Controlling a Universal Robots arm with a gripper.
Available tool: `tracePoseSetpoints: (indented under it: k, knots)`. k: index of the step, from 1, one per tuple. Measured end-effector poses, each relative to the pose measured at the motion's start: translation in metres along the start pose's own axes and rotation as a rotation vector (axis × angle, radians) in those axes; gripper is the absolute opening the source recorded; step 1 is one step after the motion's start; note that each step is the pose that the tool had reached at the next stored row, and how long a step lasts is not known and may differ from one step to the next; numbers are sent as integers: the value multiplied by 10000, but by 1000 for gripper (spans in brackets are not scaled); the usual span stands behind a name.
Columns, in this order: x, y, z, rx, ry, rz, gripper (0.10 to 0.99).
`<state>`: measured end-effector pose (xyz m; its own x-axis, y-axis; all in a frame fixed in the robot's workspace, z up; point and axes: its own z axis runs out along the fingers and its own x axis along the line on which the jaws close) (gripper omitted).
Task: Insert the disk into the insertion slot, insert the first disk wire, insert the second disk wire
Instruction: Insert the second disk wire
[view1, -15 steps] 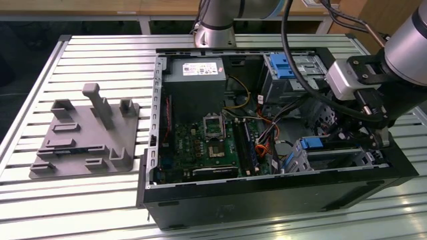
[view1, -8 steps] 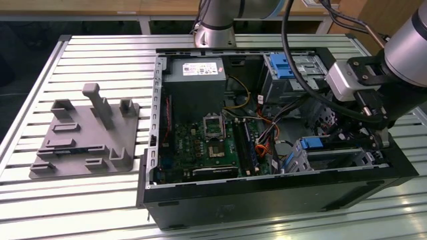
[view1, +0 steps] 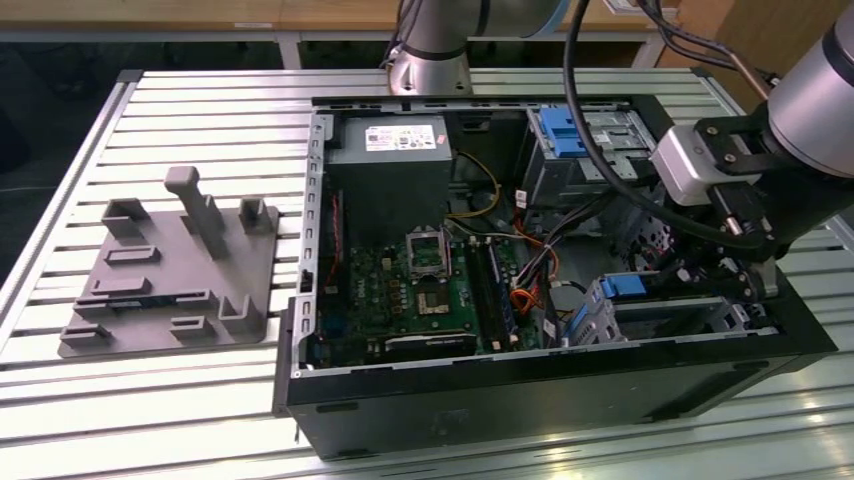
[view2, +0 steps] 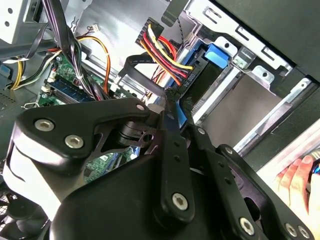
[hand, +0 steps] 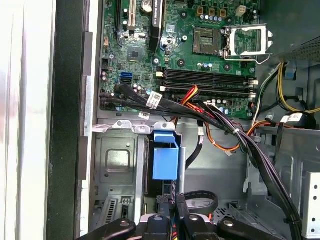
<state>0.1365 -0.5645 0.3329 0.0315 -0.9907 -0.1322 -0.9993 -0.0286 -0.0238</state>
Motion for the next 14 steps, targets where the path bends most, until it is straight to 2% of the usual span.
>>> tracePoseSetpoints:
  k: [14]
  knots:
    - [7, 1, 31, 0, 0, 1, 196]
